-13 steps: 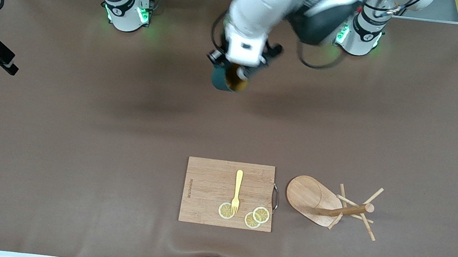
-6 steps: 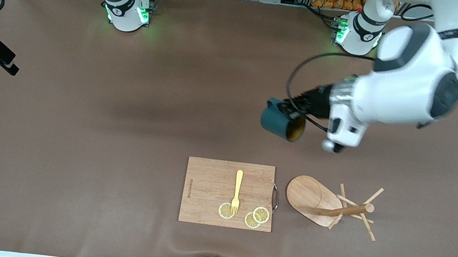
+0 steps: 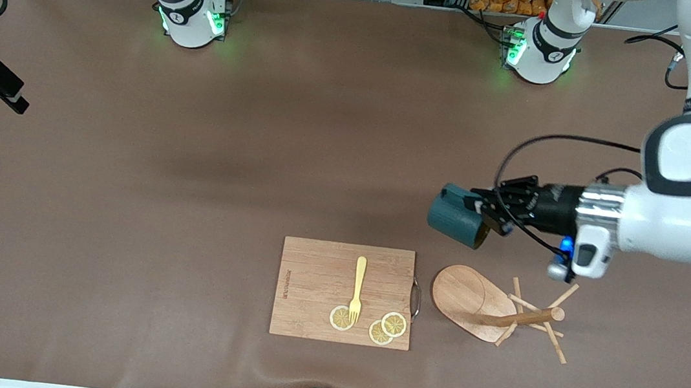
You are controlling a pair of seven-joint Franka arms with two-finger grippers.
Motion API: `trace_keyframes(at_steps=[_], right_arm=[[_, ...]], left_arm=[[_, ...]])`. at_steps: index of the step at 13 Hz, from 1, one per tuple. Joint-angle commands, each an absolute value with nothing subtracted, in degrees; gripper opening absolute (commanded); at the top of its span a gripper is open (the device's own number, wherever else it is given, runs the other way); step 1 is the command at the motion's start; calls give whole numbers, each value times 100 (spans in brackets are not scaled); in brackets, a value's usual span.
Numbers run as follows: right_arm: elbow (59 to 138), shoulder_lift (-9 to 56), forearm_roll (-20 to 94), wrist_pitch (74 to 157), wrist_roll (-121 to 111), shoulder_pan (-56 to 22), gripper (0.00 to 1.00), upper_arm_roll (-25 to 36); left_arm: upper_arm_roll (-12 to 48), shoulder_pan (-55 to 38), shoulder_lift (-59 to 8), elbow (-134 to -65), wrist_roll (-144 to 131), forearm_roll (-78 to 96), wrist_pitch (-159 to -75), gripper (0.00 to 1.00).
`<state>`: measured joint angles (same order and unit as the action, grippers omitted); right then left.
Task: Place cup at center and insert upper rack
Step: 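Lift the mug with the left gripper and carry it to the mug tree, then hang the mug handle onto a mug-tree peg with the left gripper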
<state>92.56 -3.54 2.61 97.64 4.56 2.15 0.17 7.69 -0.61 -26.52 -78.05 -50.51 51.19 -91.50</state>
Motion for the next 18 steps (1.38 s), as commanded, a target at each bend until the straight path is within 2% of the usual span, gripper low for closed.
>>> trace_keyframes(at_steps=[1,7,18], right_arm=[[9211,-352,378,9756,413,237,100,-18],[9211,-343,378,9756,378,220,100,-18],[9220,-299,439,9844,352,158,100,-18]], left_arm=[[853,455,-3031,-7752,-4739,6157,-9053,0],[835,826,-3480,-7761,-4438,7575,-9053,0],[809,1037,-3814,-7752,-4447,7761,-9044,0]])
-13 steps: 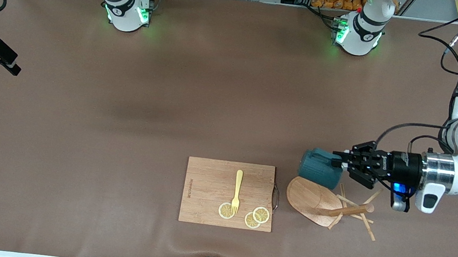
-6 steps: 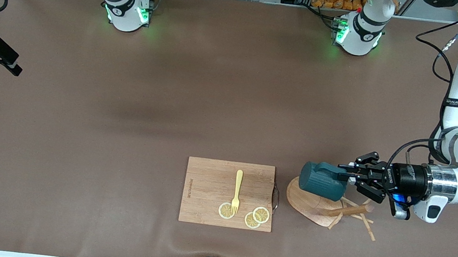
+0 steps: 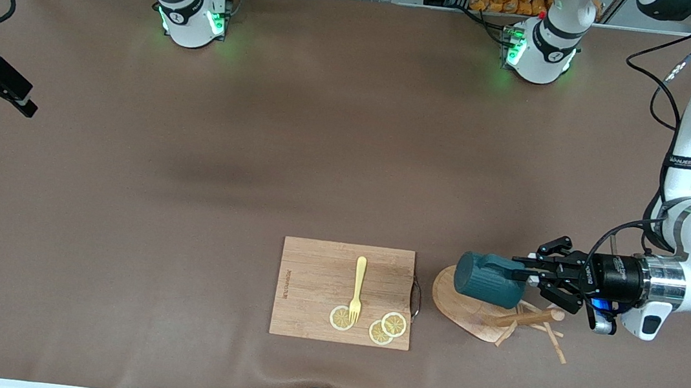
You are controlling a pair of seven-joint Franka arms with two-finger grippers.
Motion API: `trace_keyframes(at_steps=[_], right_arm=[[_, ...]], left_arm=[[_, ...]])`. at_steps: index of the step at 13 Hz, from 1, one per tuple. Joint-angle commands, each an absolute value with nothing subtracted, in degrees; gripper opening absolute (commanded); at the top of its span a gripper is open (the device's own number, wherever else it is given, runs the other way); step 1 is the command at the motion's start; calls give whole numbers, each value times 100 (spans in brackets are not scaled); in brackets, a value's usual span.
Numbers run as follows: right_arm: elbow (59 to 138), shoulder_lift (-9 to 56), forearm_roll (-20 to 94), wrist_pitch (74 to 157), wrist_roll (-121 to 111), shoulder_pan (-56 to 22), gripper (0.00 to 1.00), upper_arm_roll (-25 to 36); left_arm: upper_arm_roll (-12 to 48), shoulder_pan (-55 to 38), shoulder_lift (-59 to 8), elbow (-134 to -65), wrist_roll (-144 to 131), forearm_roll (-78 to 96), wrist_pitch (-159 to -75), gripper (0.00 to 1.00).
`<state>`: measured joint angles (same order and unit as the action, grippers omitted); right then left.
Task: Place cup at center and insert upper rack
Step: 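Hang the mug handle onto a mug-tree peg with the left gripper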
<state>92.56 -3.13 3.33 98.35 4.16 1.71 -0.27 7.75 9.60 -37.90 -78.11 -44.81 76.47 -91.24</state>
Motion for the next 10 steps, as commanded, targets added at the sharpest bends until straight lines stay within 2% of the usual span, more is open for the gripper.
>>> trace_keyframes(at_steps=[1,10], right_arm=[[9220,-299,439,9844,352,158,100,-18],[9220,-308,439,9826,360,158,100,-18]], left_arm=[[800,1046,-3841,-7752,-4430,7743,-8992,0],[809,1257,-4139,-7752,-3745,7787,-8500,0]])
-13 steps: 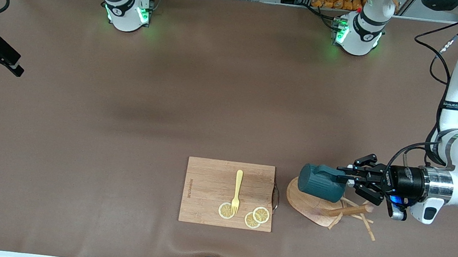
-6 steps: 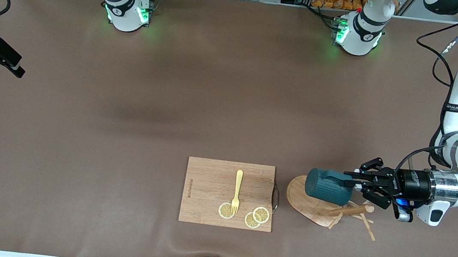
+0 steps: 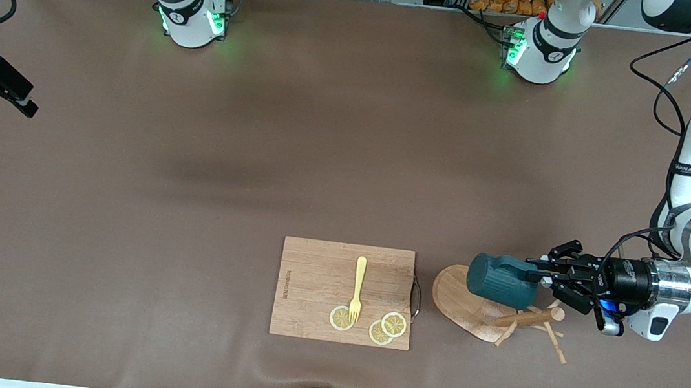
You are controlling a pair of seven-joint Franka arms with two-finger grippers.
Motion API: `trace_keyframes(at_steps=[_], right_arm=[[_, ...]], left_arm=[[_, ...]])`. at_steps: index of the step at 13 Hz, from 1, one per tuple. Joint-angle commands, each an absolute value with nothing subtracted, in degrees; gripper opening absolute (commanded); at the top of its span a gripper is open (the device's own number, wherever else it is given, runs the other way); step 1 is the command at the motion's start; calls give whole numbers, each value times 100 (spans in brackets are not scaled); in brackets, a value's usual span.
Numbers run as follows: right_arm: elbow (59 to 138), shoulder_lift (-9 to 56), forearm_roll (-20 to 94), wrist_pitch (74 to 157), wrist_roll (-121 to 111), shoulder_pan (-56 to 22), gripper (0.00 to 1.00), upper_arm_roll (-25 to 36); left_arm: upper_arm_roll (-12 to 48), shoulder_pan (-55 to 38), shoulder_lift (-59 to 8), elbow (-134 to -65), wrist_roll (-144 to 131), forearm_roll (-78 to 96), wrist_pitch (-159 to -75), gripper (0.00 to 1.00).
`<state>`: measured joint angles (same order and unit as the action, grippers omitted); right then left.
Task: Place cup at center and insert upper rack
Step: 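Hang the mug handle onto a mug-tree peg with the left gripper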
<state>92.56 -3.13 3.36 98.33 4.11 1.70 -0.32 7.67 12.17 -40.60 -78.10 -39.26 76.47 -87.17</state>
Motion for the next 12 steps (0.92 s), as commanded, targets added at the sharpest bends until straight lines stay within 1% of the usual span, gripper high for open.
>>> trace_keyframes(at_steps=[1,12], right_arm=[[9220,-308,439,9817,360,150,100,-26],[9220,-316,439,9800,352,158,100,-26]], left_arm=[[800,1266,-4174,-7743,-3605,7796,-8438,0],[817,1520,-4482,-7717,-3094,7954,-8174,0]])
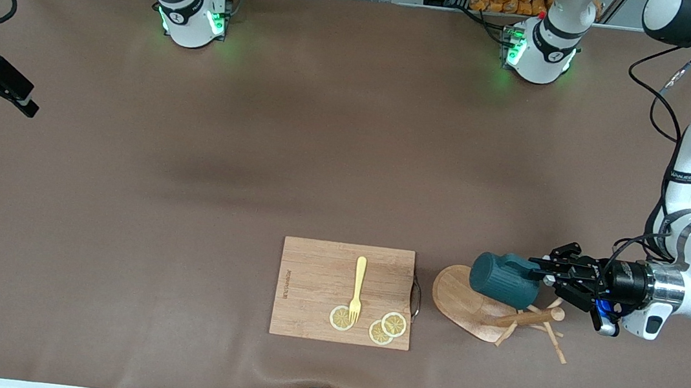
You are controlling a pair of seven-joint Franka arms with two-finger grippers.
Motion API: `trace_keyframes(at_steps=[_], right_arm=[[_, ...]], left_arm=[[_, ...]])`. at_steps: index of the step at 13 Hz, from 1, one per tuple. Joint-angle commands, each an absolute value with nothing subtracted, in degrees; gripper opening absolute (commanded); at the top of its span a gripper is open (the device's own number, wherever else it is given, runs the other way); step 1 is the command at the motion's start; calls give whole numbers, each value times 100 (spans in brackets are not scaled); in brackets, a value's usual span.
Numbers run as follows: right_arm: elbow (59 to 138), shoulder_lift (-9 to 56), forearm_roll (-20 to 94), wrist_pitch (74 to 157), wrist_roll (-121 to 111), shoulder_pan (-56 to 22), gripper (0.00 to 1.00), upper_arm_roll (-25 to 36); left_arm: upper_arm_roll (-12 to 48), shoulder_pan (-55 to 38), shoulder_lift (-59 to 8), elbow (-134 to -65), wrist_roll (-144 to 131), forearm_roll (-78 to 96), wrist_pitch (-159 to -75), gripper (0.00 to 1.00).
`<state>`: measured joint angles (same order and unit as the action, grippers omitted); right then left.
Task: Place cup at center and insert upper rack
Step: 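Hang the mug handle onto a mug-tree peg with the left gripper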
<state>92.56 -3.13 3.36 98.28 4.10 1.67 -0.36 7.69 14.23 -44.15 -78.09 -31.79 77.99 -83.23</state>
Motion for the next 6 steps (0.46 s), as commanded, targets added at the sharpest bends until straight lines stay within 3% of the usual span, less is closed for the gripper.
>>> trace_keyframes(at_steps=[1,6], right_arm=[[9220,-316,439,9800,343,158,100,-26],[9220,-316,439,9791,316,158,100,-26]], left_arm=[[826,1538,-4482,-7717,-3094,7972,-8156,0],[826,1600,-4623,-7708,-2839,8270,-8016,0]])
